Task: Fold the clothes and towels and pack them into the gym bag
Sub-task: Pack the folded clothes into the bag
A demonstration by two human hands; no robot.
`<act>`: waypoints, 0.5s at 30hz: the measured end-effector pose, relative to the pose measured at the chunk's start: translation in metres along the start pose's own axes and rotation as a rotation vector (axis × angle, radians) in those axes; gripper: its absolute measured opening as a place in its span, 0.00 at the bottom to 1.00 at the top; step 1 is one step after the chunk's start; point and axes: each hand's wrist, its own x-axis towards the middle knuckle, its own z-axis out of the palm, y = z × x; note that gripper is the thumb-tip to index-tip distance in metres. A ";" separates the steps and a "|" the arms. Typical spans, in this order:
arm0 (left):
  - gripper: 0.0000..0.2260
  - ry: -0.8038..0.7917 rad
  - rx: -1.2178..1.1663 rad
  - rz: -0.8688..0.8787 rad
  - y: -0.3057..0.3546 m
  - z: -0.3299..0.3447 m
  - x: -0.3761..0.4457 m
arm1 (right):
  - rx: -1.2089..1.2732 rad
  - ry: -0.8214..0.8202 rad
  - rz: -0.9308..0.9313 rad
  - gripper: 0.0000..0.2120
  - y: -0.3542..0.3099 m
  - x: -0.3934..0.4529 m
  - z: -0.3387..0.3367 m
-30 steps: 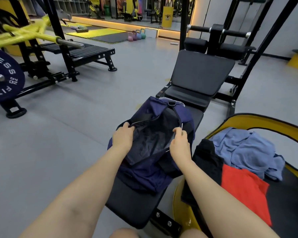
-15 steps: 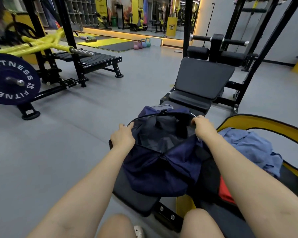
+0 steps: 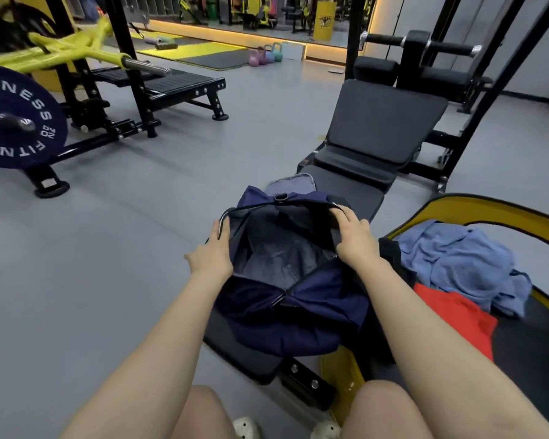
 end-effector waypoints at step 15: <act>0.44 -0.122 -0.127 0.087 0.015 0.088 -0.007 | -0.050 -0.143 0.133 0.44 0.042 -0.036 0.104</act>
